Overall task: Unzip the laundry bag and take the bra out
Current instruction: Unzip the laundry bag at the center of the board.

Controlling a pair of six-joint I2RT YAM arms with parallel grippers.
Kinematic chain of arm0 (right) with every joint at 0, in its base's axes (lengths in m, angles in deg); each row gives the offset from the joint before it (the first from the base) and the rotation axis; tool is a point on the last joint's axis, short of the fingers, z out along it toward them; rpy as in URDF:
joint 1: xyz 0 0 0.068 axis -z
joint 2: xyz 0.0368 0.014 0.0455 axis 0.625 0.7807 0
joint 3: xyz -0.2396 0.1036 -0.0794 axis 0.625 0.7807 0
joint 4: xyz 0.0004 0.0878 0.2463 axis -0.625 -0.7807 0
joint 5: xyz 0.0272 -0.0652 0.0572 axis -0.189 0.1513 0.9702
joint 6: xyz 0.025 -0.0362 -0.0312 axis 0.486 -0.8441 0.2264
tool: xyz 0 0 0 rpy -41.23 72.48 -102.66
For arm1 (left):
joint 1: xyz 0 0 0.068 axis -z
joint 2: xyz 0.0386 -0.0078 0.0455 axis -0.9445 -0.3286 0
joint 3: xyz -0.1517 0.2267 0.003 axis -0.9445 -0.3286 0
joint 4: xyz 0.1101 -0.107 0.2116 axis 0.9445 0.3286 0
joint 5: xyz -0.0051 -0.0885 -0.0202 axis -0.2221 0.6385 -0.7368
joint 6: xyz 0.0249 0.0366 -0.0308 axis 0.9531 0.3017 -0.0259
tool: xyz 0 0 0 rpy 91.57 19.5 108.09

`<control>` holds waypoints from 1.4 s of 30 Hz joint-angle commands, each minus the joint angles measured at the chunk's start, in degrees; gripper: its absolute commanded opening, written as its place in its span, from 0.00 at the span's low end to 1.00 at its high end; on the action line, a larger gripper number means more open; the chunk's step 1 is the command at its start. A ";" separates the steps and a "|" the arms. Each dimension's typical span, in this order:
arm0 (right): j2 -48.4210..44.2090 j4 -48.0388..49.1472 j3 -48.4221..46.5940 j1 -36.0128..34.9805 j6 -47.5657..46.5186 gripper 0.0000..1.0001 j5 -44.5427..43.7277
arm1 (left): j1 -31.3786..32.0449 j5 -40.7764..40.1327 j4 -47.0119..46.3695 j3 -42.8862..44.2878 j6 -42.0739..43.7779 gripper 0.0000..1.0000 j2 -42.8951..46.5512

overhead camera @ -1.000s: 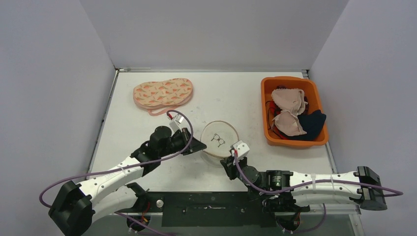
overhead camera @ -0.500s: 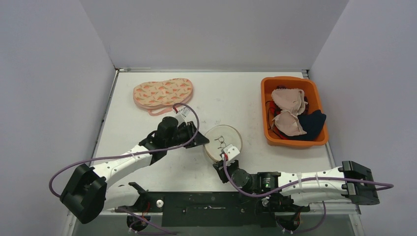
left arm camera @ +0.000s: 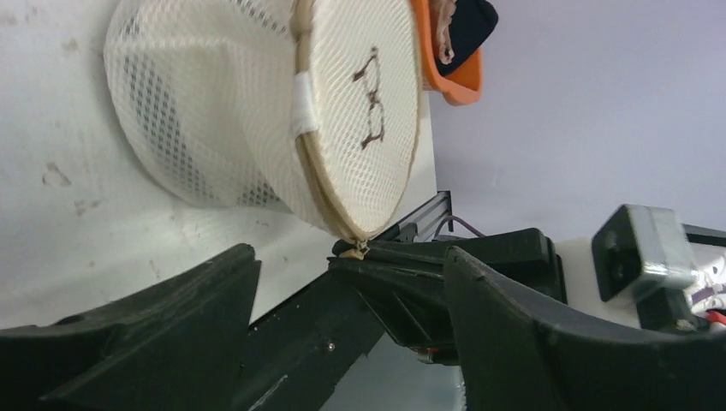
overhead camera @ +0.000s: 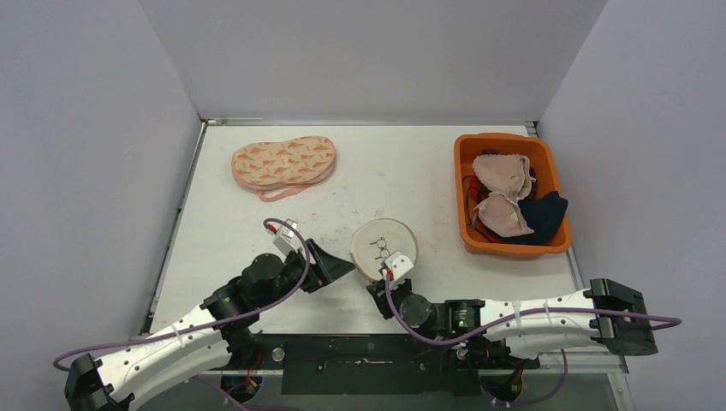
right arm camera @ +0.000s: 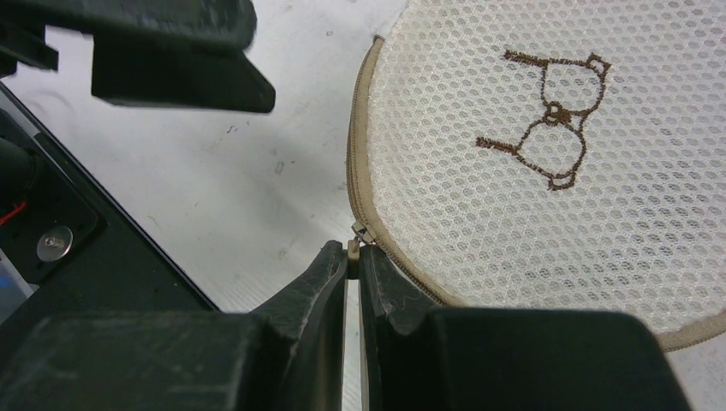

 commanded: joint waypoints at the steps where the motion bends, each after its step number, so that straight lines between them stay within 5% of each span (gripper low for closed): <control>1: 2.03 3.78 -3.29 -0.19 -1.09 0.05 0.96 | 5.52 -8.64 -5.92 -3.45 -9.83 0.73 -0.94; 4: 3.40 3.36 -4.35 -0.19 -1.49 0.05 1.46 | 6.93 -9.72 -8.34 -1.98 -10.64 0.62 -5.23; 12: 4.56 3.50 -4.77 -0.26 -1.38 0.05 2.64 | 7.34 -11.23 -13.52 -0.02 -11.64 0.53 -13.13; 19: 3.88 2.34 -4.74 -0.30 -1.74 0.05 2.07 | 7.29 -13.21 -13.87 -0.52 -12.02 0.14 -13.78; 23: 1.73 0.00 -4.08 -0.28 -0.95 0.05 1.22 | 7.32 -14.54 -12.58 -0.90 -11.81 0.00 -12.85; 32: -4.13 -6.13 -1.47 -0.28 1.53 0.05 -2.72 | 5.95 -13.48 -10.48 0.49 -7.77 0.00 -11.45; 42: -9.78 -12.29 0.63 -0.28 4.51 0.05 -5.28 | -1.77 0.71 -10.19 1.98 -1.70 0.00 -11.94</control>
